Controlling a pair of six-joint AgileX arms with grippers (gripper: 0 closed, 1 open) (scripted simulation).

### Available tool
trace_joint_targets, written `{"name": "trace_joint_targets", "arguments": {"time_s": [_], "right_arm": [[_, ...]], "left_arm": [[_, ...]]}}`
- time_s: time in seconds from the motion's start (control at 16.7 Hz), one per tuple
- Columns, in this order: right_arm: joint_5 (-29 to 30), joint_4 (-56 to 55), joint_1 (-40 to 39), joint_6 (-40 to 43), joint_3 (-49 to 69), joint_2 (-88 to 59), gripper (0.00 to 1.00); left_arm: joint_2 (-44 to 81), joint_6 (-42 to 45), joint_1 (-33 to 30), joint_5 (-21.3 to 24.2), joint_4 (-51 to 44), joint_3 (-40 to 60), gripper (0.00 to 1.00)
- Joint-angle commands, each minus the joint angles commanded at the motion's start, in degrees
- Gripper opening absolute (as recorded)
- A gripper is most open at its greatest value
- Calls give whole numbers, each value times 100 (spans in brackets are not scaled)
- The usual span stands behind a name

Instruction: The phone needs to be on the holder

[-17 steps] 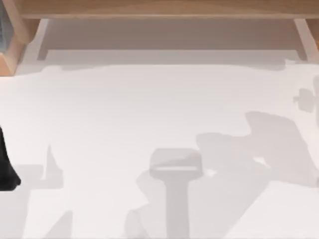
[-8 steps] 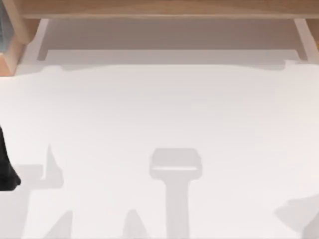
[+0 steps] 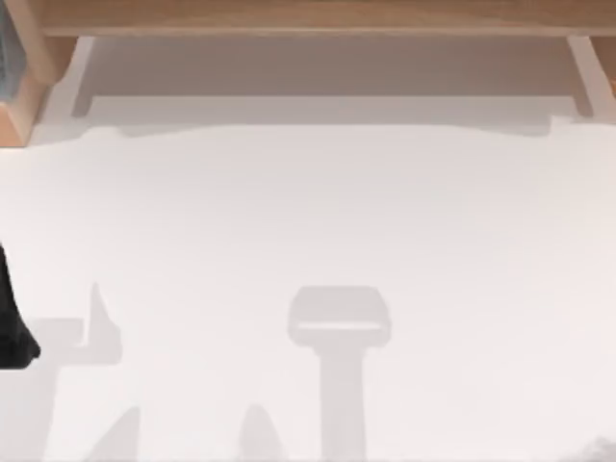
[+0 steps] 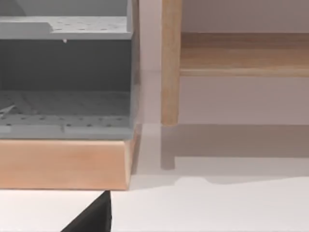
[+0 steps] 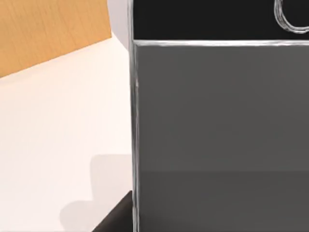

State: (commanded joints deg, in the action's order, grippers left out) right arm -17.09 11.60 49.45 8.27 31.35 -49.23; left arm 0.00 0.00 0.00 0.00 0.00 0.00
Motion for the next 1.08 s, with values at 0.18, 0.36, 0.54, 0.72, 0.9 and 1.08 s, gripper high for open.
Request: {"name": "trace_joint_targets", "arguments": {"time_s": [0.18, 0.36, 0.54, 0.72, 0.9, 1.08], "right_arm": [[-244, -225, 123, 186, -276, 152, 0], [-390, -349, 161, 294, -430, 218, 0], [-417, -371, 165, 313, -458, 227, 0], [-417, -371, 165, 313, -458, 227, 0], [-395, -405, 102, 281, -440, 210, 0], [-270, -570, -116, 247, -451, 192, 0]], "left_arm": [[0, 0, 0, 0, 0, 0, 100], [0, 0, 0, 0, 0, 0, 100], [0, 0, 0, 0, 0, 0, 100], [0, 0, 0, 0, 0, 0, 100], [0, 0, 0, 0, 0, 0, 100], [0, 0, 0, 0, 0, 0, 100]]}}
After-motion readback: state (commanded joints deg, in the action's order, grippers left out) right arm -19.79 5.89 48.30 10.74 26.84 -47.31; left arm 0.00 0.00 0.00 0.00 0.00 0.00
